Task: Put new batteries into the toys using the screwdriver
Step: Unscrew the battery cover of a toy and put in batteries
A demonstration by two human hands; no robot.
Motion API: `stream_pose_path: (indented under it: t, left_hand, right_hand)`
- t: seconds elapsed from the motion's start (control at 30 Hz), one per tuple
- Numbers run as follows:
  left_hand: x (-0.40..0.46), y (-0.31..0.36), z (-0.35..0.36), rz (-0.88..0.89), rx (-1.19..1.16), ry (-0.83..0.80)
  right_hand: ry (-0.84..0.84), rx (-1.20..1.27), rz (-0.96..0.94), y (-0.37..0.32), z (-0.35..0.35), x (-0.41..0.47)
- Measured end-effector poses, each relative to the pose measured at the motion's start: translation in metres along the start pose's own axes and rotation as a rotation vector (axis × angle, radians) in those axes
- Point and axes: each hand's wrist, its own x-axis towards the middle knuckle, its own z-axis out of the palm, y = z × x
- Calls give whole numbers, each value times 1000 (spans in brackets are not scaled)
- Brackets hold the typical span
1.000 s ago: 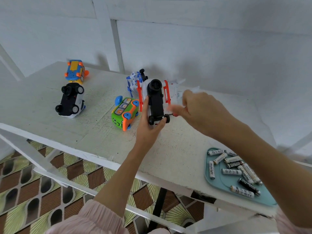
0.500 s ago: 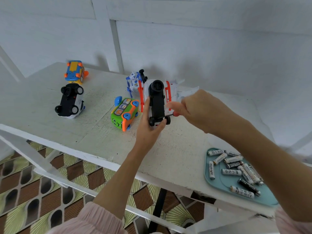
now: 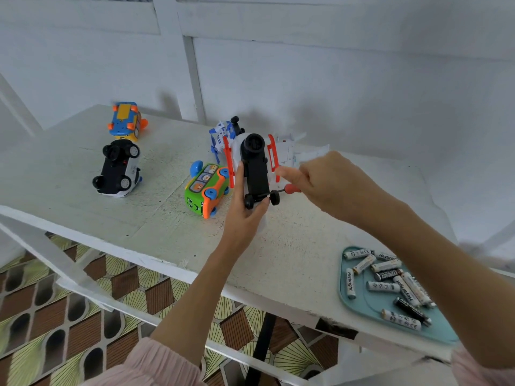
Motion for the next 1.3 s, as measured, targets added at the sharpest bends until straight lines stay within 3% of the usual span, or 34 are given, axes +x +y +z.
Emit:
stream_pose_path:
  t: [0.23,0.47,0.67,0.83,1.3]
  left_hand:
    - [0,4,-1,-11,24,-6]
    - [0,4,1,-14,76,-34]
    - [-2,7,1,-3,73,-41]
    - [-2,6,-3,-15,66,-63]
    - [-3,5,-4,-17,53,-52]
  right_hand:
    - [64,174,-155,8,3,1]
    - [-34,-77,49,11,0,2]
    - [-55,-39,-148,10,-4,5]
    - [-179,-136,-131,19,-1,-2]
    - [-124,-135,-144,34,3,-8]
